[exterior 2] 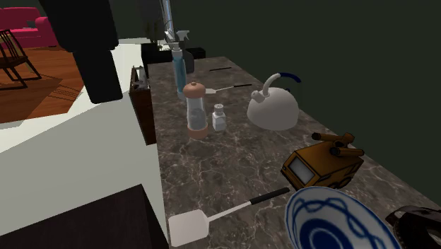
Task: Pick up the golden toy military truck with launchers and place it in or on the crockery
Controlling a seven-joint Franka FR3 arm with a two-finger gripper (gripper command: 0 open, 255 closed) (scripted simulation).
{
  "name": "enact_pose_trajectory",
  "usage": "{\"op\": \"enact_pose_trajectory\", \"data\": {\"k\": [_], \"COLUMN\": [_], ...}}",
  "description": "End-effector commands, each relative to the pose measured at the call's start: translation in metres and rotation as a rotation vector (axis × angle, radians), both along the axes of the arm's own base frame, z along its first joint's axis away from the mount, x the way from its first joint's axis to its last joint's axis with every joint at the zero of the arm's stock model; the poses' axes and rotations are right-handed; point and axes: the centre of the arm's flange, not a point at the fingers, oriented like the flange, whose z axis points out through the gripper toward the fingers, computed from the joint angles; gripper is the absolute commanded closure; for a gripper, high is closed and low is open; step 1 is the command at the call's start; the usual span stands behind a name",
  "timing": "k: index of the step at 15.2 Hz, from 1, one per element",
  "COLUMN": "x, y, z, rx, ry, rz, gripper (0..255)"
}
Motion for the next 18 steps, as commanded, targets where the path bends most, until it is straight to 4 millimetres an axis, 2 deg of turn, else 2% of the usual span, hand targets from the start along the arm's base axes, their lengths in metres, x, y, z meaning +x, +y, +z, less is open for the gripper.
{"op": "enact_pose_trajectory", "data": {"k": [1,18], "x": [0.000,0.195], "y": [0.000,-0.049], "z": [0.000,-0.091], "rx": [0.000,0.017], "ry": [0.000,-0.026], "rz": [0.000,-0.024], "gripper": [0,0]}}
